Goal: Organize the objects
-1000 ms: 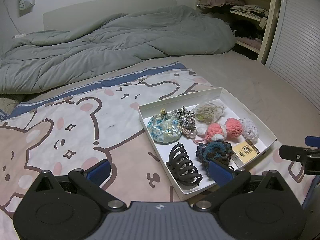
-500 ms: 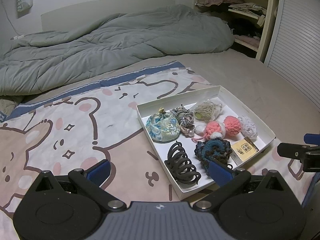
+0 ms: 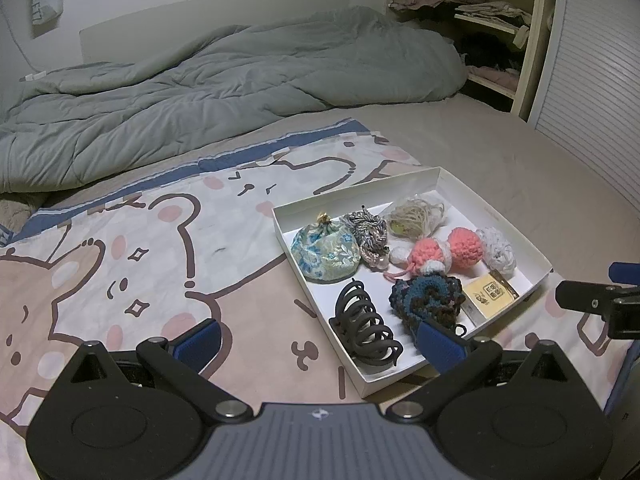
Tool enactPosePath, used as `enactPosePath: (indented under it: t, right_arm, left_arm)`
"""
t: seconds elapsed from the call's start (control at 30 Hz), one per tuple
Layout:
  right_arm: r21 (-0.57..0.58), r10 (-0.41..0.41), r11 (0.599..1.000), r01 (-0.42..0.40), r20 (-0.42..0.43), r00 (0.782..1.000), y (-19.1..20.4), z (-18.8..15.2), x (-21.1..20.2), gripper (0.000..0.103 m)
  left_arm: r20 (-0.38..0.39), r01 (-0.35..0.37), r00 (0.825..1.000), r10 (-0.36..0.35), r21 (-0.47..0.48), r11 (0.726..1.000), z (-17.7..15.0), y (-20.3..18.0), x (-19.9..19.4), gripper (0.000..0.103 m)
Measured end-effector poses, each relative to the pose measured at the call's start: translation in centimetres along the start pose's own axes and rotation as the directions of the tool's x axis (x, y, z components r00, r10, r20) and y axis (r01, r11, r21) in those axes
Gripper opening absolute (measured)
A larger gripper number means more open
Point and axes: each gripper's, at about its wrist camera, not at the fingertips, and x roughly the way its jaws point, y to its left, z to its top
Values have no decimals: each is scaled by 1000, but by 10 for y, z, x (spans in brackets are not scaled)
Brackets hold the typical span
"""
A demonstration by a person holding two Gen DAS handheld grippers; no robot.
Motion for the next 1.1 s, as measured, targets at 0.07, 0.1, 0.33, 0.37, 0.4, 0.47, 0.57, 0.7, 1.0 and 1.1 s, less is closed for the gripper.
enactPosePath:
  t: [0.07,0.1,0.33,0.37,0.4,0.47,0.57,0.7,1.0,1.1]
  right_arm:
    - [0,0,1000,0,0,1000,0,0,0,103]
    - [0,0,1000,0,0,1000,0,0,0,103]
    - [0,0,1000,0,0,1000,0,0,0,103]
    - [0,1,1000,-1,0,1000,0,0,0,103]
    - [0,1,1000,-1,0,1000,1,0,0,103]
    - [0,0,1000,0,0,1000,0,0,0,103]
    - [0,0,1000,0,0,1000,0,0,0,103]
    - [0,0,1000,0,0,1000,0,0,0,103]
    - [0,1,1000,-1,0,1000,0,0,0,103]
    - [0,0,1000,0,-1,1000,1,0,0,103]
  left_arm:
    - [0,1,1000,-1,2,1000,0,0,0,103]
    - [0,2,1000,-2,2,1000,0,0,0,103]
    - [-1,2,1000,-2,2,1000,0,0,0,103]
    - [0,2,1000,-2,2,1000,0,0,0,103]
    - [0,2,1000,-2,2,1000,0,0,0,103]
    - [0,3,1000,-3,2,1000,0,0,0,103]
    - [-1,3,1000,-3,3,1000,0,-1,0,103]
    - [-2,6,1000,-6,0,1000,1,-1,0,103]
    - [-1,8,1000,-8,3,1000,1,0,0,103]
    - [-1,9,1000,-9,1,1000,1,0,0,103]
